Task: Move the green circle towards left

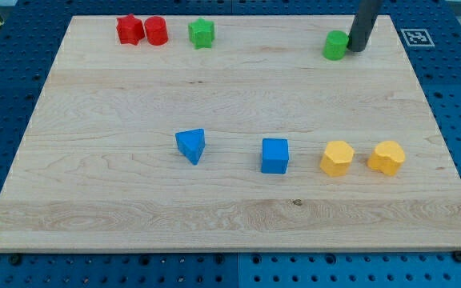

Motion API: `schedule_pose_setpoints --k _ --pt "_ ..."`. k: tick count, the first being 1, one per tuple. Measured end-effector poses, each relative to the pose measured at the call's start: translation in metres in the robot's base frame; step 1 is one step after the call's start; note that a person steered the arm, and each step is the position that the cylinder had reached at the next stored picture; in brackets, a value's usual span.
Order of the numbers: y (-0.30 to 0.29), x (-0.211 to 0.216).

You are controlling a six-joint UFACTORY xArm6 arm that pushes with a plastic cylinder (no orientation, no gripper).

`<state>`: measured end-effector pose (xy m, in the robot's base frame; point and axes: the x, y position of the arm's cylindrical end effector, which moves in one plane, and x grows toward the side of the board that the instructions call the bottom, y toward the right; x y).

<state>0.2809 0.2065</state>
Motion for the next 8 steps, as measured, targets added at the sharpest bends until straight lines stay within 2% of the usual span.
schedule_pose_setpoints --k 5,8 --pt "-0.023 0.0" --pt "-0.084 -0.008"
